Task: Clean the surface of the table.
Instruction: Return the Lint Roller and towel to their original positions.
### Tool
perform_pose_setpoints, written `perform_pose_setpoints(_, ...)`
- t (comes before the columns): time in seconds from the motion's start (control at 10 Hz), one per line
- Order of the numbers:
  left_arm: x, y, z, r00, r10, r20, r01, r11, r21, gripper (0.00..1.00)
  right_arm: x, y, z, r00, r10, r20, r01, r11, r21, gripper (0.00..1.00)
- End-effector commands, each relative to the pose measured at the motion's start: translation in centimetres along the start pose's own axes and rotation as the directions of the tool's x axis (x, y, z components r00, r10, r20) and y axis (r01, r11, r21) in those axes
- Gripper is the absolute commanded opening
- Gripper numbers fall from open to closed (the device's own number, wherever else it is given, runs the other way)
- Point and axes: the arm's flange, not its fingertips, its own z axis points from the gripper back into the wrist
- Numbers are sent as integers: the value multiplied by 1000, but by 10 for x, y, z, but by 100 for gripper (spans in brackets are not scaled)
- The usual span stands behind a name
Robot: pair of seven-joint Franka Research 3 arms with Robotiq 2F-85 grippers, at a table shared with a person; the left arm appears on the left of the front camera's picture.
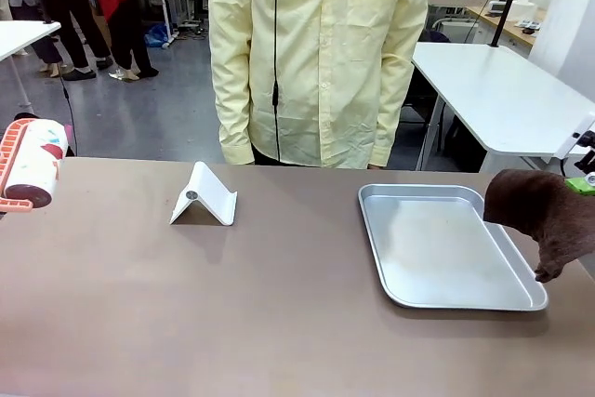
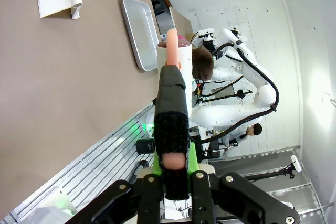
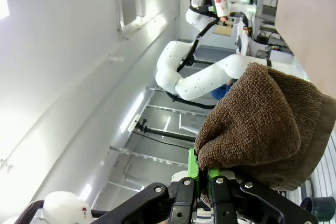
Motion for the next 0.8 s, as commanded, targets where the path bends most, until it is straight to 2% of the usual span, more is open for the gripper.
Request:
perform_pose_setpoints(0.0,0,0,0,1000,0,0,0,1000,0,19,6,8,0,1000,-8,13,8,1000,5,7)
perform_pose_setpoints(0.1,0,-11,-5,998,-58,17,57,998,32,19,0,0,0,1000,0,0,0,1000,0,7)
perform_pose_setpoints(0.3,15,-25,-25,997,-76,-2,76,996,45,19,37,-3,-31,997,-26,-75,20,997,-80,7)
perform_pose_setpoints(0.4,29,-31,-36,997,-74,-15,75,996,56,19,58,-5,-52,989,-6,-146,-10,994,-108,7)
perform_pose_setpoints(0.5,49,-38,-57,999,-43,-31,45,995,89,19,85,-10,-77,988,7,-156,-32,987,-160,7)
perform_pose_setpoints(0.7,87,-51,-111,997,11,-81,10,967,253,19,128,-25,-120,990,56,-129,-84,972,-221,7)
